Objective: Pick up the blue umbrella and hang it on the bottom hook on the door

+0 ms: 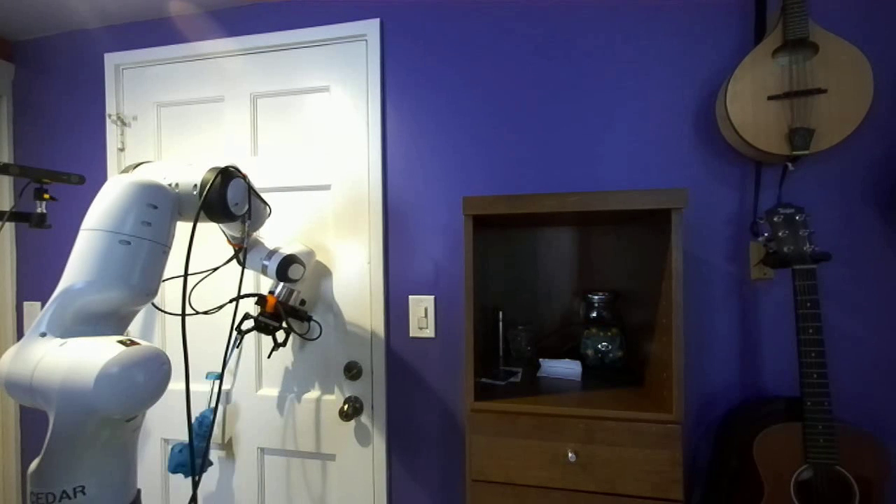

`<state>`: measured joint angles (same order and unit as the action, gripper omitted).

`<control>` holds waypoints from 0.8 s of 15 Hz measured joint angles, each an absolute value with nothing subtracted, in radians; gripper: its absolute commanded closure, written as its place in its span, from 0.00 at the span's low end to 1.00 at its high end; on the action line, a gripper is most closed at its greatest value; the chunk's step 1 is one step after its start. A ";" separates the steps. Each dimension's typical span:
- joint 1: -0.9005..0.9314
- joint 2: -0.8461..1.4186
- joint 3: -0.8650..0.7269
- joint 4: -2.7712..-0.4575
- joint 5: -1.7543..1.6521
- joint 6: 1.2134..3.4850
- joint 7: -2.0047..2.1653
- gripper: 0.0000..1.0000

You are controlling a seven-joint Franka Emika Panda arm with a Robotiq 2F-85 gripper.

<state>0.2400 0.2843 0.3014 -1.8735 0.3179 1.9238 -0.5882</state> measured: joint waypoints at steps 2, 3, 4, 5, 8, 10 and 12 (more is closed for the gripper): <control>0.240 0.284 0.301 -1.870 0.318 1.917 -0.583 0.00; 0.240 0.284 0.301 -1.869 0.318 1.914 -0.580 0.00; 0.240 0.283 0.301 -1.868 0.318 1.912 -0.577 0.00; 0.240 0.281 0.301 -1.868 0.318 1.911 -0.574 0.00; 0.239 0.252 0.301 -1.866 0.318 1.913 -0.571 0.00; 0.239 0.214 0.301 -1.865 0.318 1.928 -0.571 0.00; 0.239 0.165 0.301 -1.865 0.318 1.954 -0.570 0.00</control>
<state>0.2389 0.1651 0.3014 -1.8650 0.3175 1.9537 -0.5697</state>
